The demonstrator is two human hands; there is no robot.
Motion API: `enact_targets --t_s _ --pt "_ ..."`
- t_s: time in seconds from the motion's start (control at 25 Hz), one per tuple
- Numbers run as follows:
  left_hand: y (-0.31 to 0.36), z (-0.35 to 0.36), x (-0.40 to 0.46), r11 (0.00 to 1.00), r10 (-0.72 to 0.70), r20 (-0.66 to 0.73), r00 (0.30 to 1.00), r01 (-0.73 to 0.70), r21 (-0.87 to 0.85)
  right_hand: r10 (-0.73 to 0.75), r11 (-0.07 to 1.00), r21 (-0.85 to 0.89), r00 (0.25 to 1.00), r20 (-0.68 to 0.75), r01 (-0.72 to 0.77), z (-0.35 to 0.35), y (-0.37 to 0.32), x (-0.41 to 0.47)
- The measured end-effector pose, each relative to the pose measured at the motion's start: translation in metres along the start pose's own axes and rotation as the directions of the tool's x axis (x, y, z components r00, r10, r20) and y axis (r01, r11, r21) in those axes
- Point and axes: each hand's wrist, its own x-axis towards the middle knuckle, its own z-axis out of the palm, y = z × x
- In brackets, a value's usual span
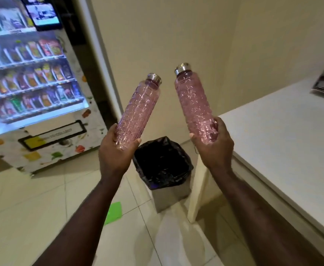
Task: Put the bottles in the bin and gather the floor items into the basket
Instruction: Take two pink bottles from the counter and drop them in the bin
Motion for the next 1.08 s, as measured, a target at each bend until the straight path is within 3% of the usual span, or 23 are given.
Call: enact_targets --t_s 0.32,0.56,0.72,0.88,1.08 --pt "-0.112 0.022 0.038 0.974 -0.221 -0.011 0.975 0.221 0.053 0.144 0.990 -0.023 0.961 0.236 -0.143 0.143 0.042 0.006" --pt "-0.220 0.066 0.082 0.916 -0.384 0.171 0.908 0.351 0.194 0.326 0.943 -0.171 0.895 0.306 -0.285 0.252 0.093 0.015" --pt "-0.278 0.099 0.119 0.888 -0.448 0.330 0.831 0.369 0.275 0.513 0.856 -0.250 0.804 0.299 -0.453 0.315 0.124 0.013" --pt "-0.318 0.132 0.138 0.845 -0.531 0.433 0.728 0.420 0.331 0.720 0.693 -0.316 0.641 0.266 -0.648 0.356 0.157 0.005" --pt "-0.374 0.183 0.149 0.704 -0.709 0.513 0.484 0.535 0.468 0.922 0.366 -0.201 0.325 0.210 -0.909 0.403 0.209 0.002"
